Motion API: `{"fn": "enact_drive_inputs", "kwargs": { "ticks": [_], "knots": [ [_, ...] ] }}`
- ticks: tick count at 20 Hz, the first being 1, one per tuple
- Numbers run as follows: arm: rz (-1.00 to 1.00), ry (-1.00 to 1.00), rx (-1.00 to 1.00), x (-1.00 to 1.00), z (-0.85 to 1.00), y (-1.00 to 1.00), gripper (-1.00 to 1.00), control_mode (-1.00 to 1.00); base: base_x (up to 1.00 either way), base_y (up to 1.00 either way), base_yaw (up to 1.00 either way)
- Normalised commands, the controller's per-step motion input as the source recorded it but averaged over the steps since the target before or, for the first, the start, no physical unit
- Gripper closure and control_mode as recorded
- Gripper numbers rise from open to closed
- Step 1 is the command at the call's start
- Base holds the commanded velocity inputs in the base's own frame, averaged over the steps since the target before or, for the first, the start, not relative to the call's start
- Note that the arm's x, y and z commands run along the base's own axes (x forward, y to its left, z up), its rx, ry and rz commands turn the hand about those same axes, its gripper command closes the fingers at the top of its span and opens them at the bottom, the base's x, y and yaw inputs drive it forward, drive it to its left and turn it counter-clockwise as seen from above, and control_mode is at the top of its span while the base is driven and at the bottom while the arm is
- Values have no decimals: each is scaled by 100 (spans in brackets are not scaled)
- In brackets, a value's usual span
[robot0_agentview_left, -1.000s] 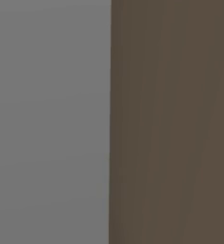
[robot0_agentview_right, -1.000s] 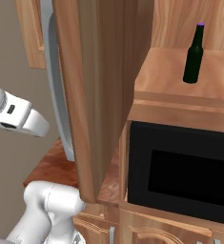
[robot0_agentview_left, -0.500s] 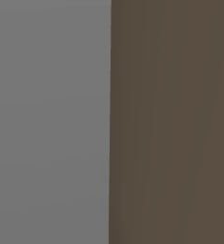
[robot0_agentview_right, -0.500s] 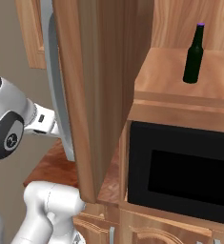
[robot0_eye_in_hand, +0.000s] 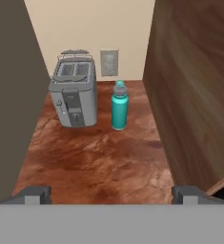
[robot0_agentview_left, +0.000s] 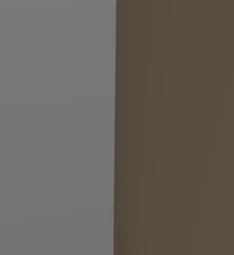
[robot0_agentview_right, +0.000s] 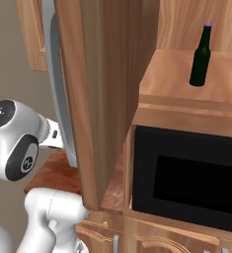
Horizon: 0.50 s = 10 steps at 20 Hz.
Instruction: Sort all alcoholic drinks to one cabinet, and non-alcoholic drinks to the other.
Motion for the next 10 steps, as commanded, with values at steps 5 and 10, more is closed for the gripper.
{"fn": "enact_drive_inputs", "kwargs": {
  "ticks": [5, 10],
  "knots": [
    [1, -4, 0, 27, -6, -5, -100, -100, 0, 0, 0],
    [1, -1, 0, 32, -16, 0, -100, -100, 0, 0, 0]
  ]
}}
